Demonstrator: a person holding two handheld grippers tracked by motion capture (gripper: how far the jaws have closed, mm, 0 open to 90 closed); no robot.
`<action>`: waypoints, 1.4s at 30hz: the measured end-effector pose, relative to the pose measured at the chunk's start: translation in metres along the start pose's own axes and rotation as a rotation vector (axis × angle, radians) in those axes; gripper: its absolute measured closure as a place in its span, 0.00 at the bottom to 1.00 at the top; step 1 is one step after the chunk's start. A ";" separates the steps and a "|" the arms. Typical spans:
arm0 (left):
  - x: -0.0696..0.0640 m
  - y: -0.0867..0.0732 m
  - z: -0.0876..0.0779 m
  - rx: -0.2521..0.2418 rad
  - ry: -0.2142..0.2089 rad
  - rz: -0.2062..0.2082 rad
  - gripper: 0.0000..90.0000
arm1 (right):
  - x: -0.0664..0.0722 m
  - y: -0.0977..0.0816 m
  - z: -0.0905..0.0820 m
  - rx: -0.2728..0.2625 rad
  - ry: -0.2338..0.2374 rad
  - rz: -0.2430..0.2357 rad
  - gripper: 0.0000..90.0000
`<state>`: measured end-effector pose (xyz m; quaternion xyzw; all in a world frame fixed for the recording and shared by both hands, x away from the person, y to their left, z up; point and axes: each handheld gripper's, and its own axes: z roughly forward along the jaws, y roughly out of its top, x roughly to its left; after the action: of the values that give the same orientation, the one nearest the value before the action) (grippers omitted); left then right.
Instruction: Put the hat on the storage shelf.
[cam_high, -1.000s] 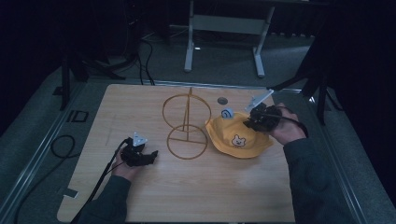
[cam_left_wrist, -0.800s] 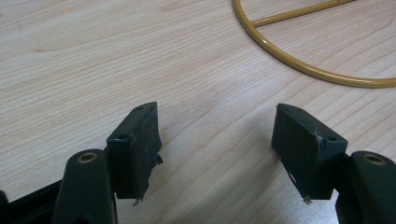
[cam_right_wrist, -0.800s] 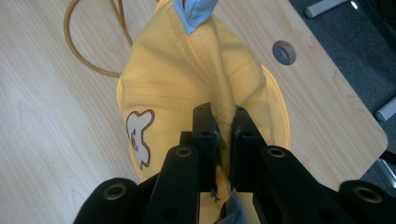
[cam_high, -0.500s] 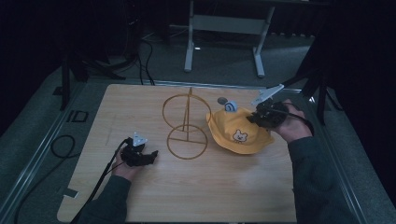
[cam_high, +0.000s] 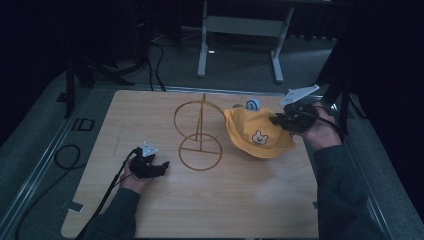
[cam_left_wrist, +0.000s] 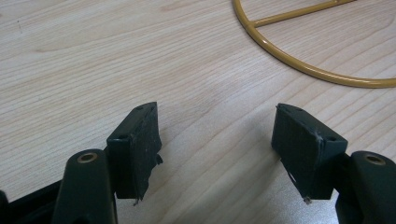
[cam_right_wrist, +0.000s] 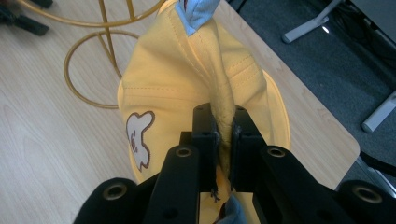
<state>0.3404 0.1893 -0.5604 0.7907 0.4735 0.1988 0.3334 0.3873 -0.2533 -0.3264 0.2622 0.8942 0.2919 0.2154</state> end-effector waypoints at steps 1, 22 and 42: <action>0.000 0.000 0.000 0.000 0.000 0.000 0.36 | -0.001 0.000 -0.001 -0.010 -0.004 0.004 0.93; 0.000 0.000 0.000 0.004 -0.001 0.003 0.36 | -0.005 0.001 -0.024 -0.156 -0.027 0.053 0.93; 0.000 0.000 0.000 0.003 -0.001 0.003 0.36 | -0.007 0.007 -0.038 -0.246 0.000 0.073 0.93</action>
<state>0.3404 0.1895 -0.5602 0.7919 0.4727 0.1981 0.3320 0.3746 -0.2677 -0.2921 0.2660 0.8416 0.4071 0.2351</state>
